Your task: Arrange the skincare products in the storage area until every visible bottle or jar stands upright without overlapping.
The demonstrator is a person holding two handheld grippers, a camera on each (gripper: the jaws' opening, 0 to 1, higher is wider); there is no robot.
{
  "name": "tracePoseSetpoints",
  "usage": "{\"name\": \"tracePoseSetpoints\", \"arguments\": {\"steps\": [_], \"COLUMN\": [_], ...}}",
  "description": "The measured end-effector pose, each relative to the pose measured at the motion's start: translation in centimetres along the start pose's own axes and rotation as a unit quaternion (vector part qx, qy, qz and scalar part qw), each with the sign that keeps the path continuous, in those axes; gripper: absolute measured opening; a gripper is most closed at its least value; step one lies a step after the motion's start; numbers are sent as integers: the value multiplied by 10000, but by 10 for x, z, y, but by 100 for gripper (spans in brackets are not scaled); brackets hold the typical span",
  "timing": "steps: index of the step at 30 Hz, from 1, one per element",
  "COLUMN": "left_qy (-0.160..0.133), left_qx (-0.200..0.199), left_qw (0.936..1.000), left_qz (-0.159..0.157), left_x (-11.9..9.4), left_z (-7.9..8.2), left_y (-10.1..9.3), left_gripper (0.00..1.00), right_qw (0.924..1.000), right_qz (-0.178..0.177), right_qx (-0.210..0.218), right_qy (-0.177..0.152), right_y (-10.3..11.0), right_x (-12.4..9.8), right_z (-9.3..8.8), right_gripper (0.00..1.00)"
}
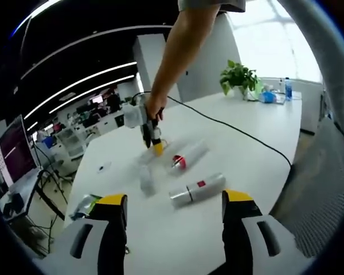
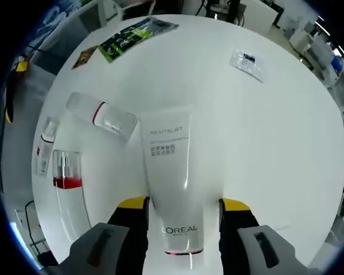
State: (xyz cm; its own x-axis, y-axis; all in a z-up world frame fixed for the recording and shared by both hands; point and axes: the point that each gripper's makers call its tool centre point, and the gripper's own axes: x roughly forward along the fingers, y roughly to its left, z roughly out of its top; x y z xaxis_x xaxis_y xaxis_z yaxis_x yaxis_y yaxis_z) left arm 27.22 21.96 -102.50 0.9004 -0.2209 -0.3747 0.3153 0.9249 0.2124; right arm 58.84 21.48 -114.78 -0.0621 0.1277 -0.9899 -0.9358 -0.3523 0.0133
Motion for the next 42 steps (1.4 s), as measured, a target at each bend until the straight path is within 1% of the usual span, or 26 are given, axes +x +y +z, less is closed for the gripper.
{"name": "tracePoseSetpoints", "arguments": {"steps": [3,5,6,8,9,10,11,16,17,20,21,23,25,28,30,34,37,38,41,42], "left_qy": [11,61,84,84,92,100,105,131,134,145,155,153,121,113,121,137,117,124,175,186], "left_qx": [-10,27,41,52,58,56,47,57,63,92,107,144,141,145,180,198,232,242,246,247], "left_qw": [10000,10000,9999,9999,9999,9999,9999,9999,9999,9998,9998,9997,9998,9998,9997,9997,9997,9996,9995,9995], "left_qz": [-7,-26,-38,-41,-35,-32,-38,-21,-17,-39,-58,-90,-81,-69,-80,-68,-41,-37,-81,-91], "left_x": [0,1,1,1,1,1,1,1,1,1,2,2,1,1,1,1,1,1,2,2], "left_z": [0,-3,-4,-3,-4,-4,-4,-5,-6,-6,-6,-6,-5,-4,-4,-4,-3,-3,-5,-5], "left_y": [0,-1,-2,-2,-2,-1,-2,0,0,-1,-2,-4,-4,-3,-4,-3,-2,-2,-3,-4], "left_gripper": [66,64,63,62,62,61,60,59,59,58,58,58,58,57,56,55,54,54,52,52], "right_qw": [10000,9999,9999,9999,9998,9998,9999,9989,9983,9968,9956,9929,9898,9841,9813,9793,9767,9749,9711,9688], "right_qz": [-2,-5,-30,-66,-103,-72,-74,-177,-260,-589,-724,-841,-982,-1099,-1088,-1179,-1263,-1339,-1389,-1476], "right_qx": [13,-7,15,40,11,75,38,425,524,530,598,802,912,1177,1310,1332,1354,1337,1388,1376], "right_qy": [83,131,156,135,155,178,148,62,35,38,-53,-273,-493,-755,-897,-962,-1081,-1172,-1356,-1440], "right_y": [0,0,1,1,1,2,1,0,-1,-2,-2,0,0,1,4,9,13,14,18,19], "right_x": [1,1,1,0,0,0,1,0,-1,-6,-10,-18,-28,-39,-46,-58,-71,-78,-91,-99], "right_z": [0,0,1,2,1,0,1,-2,-3,-7,-7,-5,-3,-1,2,4,9,12,18,20], "right_gripper": [47,44,41,26,25,25,24,20,19,18,18,18,17,17,16,16,16,16,16,16]}}
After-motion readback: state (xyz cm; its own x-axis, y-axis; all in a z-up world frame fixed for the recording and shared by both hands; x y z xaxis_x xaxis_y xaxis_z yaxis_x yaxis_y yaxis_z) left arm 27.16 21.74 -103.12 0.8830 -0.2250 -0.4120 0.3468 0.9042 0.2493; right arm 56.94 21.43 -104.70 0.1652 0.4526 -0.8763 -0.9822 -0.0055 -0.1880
